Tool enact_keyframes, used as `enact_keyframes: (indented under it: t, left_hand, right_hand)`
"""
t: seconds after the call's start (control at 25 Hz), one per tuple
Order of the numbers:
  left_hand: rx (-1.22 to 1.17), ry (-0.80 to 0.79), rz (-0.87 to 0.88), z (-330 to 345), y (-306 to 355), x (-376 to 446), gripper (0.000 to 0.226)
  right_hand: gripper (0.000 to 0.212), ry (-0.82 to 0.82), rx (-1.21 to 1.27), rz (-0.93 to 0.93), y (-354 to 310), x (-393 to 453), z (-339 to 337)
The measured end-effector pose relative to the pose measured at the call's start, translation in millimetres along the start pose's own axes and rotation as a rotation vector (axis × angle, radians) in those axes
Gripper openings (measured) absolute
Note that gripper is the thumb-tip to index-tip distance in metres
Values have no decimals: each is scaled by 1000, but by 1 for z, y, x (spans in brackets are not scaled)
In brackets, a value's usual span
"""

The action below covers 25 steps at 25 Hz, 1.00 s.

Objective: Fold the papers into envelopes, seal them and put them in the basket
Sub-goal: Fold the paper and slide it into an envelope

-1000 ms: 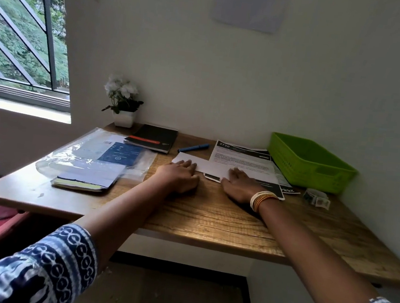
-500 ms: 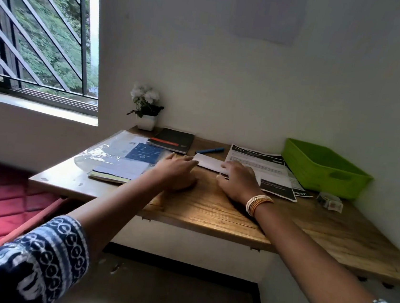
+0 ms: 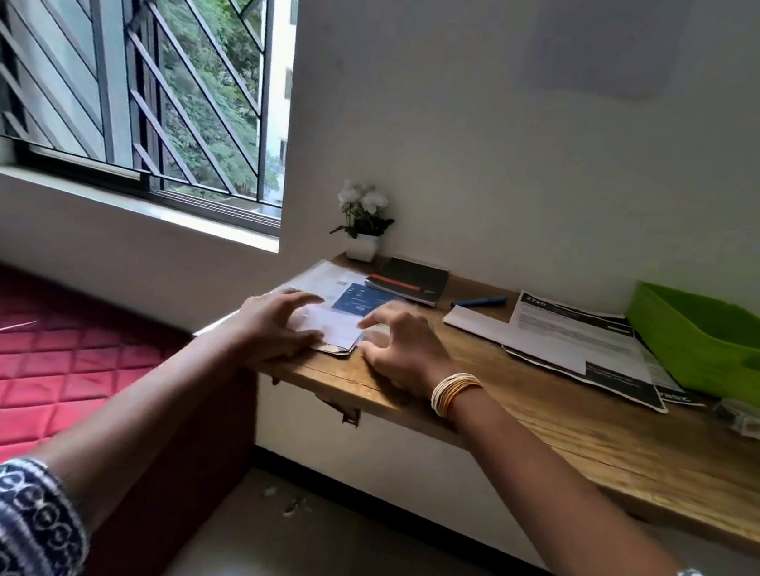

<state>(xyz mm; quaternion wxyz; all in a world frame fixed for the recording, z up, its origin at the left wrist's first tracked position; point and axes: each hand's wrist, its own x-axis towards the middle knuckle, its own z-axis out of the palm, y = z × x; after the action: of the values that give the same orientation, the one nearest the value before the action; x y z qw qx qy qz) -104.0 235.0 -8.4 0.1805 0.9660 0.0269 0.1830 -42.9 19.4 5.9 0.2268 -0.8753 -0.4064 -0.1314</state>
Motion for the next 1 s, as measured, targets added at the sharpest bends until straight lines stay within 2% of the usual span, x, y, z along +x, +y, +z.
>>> enact_keyframes:
  t: [0.2,0.44,0.64,1.0]
  left_hand:
    - [-189,108,-87,1,-24,-2,29]
    - [-216,247,-95,1,-26,3,31]
    - [-246,265,-137,2,-27,2,30]
    - [-247,264,-145,0,-25,0,29]
  right_hand:
    - [25,-41,-17,-127,-10,8,8]
    - [22,-6,-12,-187,-16,14,8]
    - [31,-72,57,-179,-24,18,10]
    - [16,2,129,-154,-31,22,18]
